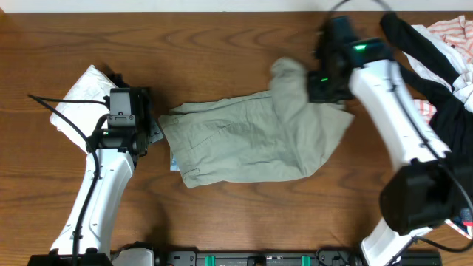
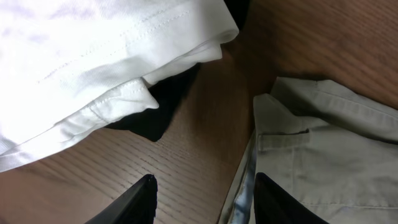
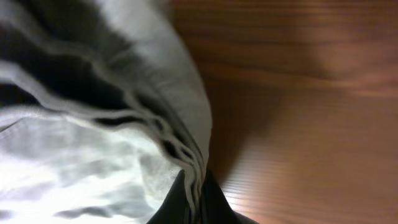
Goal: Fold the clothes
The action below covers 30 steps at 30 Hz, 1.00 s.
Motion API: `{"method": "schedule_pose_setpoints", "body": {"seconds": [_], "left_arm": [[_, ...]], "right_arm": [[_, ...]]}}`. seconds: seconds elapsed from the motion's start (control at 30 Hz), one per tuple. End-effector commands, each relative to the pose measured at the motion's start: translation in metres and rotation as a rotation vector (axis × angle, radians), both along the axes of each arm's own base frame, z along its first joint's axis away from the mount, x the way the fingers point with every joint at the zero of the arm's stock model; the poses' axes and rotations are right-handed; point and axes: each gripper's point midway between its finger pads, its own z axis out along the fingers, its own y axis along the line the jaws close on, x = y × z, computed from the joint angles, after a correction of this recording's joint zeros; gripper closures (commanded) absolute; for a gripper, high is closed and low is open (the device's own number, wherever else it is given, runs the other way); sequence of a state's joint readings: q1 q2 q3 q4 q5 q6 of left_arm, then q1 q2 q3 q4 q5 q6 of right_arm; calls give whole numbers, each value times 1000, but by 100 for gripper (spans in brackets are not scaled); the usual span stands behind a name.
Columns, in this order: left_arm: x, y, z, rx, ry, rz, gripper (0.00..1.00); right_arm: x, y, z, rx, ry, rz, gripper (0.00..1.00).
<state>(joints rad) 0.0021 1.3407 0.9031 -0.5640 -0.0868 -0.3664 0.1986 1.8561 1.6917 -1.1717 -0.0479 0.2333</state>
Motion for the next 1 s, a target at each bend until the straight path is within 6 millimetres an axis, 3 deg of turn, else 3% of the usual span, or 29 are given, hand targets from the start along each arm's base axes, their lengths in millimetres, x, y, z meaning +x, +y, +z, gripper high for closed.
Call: {"method": "schedule_pose_setpoints", "body": {"seconds": [0.0,0.33,0.47,0.57,0.7,0.97], "left_arm": [[4,1,3,-3,-13,7,50],[2,1,3,-4,-5,7,50],[2,1,3,-4,-6,7,50],[2,1,3,-4,-6,7,50],[2,1,3,-4,-5,7,50],[2,1,3,-4,-6,7,50]], "right_arm": [[3,-39,33,-40,-83,-56,99],[-9,-141,39,-63,-62,-279,99],[-13,-170,39,-75,-64,-318,99],[-15,-177,39,-71,-66,-294,99],[-14,-151,46,14,-78,-220,99],[-19,-14,109,164,-216,72,99]]}}
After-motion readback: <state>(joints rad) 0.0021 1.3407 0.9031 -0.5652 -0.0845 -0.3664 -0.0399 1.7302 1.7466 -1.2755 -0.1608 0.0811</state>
